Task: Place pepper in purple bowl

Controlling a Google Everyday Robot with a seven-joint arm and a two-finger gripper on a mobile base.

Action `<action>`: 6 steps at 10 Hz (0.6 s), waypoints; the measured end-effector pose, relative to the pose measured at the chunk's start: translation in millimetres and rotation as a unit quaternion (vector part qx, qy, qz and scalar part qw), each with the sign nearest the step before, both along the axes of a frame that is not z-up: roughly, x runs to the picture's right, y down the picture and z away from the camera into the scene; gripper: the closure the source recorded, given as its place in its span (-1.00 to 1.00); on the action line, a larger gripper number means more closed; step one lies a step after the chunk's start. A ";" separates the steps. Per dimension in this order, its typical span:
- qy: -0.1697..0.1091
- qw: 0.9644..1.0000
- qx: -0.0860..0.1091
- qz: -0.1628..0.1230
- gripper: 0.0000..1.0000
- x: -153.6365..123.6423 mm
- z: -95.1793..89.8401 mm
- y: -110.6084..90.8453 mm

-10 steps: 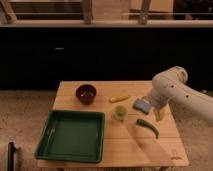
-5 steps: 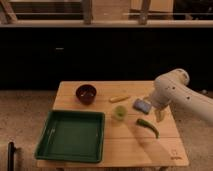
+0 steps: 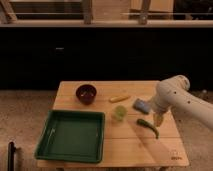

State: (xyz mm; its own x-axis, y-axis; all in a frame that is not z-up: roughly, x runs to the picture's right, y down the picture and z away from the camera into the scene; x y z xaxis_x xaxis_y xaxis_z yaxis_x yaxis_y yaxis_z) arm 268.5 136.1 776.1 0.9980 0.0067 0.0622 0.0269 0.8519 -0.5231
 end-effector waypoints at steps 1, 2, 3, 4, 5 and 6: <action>0.018 0.999 -0.003 0.038 -0.60 3.1 5.3 6.9; 0.034 0.997 -0.007 0.071 -0.60 5.2 10.4 13.2; 0.052 0.993 -0.011 0.104 -0.60 7.8 16.0 20.0; 0.078 0.987 -0.014 0.138 -0.60 11.8 23.6 27.7; 0.093 0.982 -0.015 0.161 -0.60 11.6 27.6 31.7; 0.107 0.978 -0.015 0.176 -0.60 12.0 32.3 34.9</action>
State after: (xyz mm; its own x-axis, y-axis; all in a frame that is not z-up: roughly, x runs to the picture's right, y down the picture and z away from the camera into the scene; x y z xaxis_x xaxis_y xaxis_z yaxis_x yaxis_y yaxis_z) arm 280.6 171.0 808.4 0.9238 0.3508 -0.1536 -0.3782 0.7726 -0.5100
